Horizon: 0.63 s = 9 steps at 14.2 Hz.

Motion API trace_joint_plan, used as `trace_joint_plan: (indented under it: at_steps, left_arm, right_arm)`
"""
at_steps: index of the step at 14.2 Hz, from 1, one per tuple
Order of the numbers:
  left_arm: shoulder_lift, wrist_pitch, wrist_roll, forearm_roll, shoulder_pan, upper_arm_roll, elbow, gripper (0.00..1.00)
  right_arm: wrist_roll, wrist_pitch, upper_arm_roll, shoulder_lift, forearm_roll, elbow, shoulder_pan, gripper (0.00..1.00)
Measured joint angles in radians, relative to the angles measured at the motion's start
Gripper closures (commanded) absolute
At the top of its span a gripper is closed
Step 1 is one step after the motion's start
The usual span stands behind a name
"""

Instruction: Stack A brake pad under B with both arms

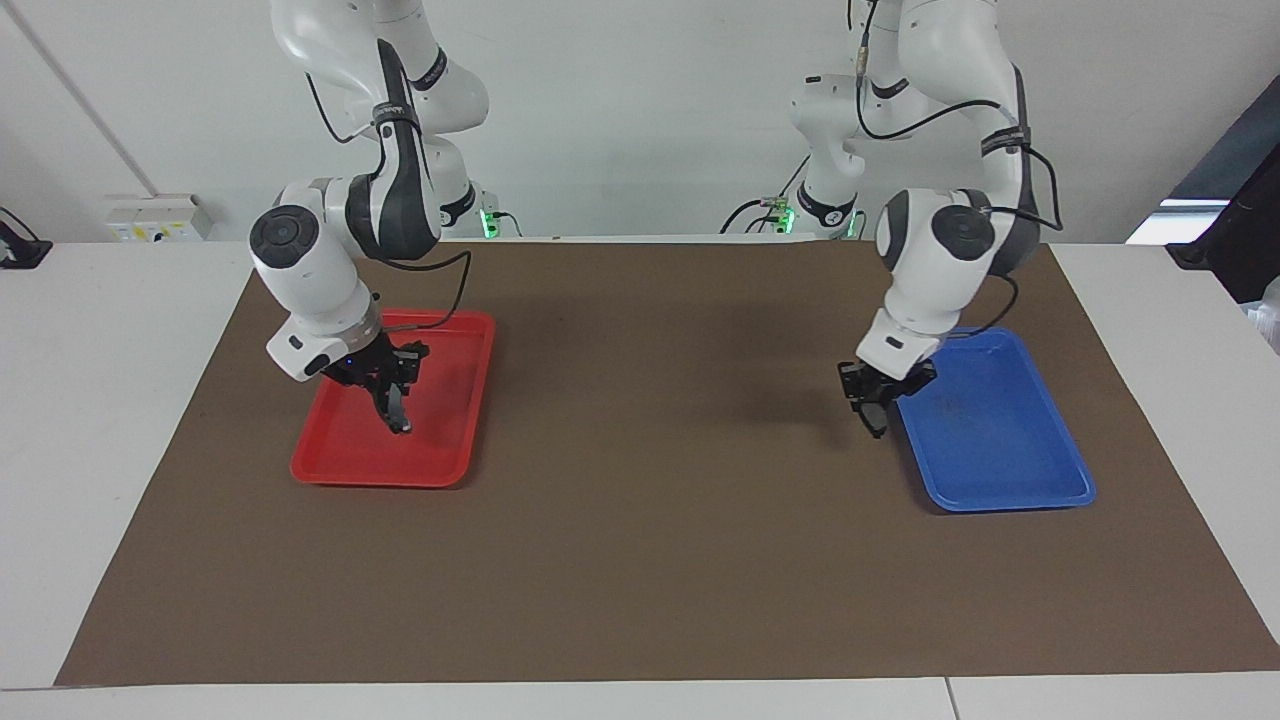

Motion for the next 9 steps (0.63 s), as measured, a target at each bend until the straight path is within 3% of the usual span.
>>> trace_joint_plan:
  at_steps: [5, 9]
  left_arm:
    - [0.108, 0.081, -0.261, 0.000, -0.244, -0.003, 0.067, 0.91]
    - [0.203, 0.116, -0.304, 0.000, -0.320, -0.002, 0.121, 0.85]
  right_arm:
    - [0.000, -0.019, -0.001, 0.000, 0.000, 0.044, -0.002, 1.00]
    - [0.000, -0.020, -0.001, 0.001, 0.001, 0.046, -0.007, 1.00]
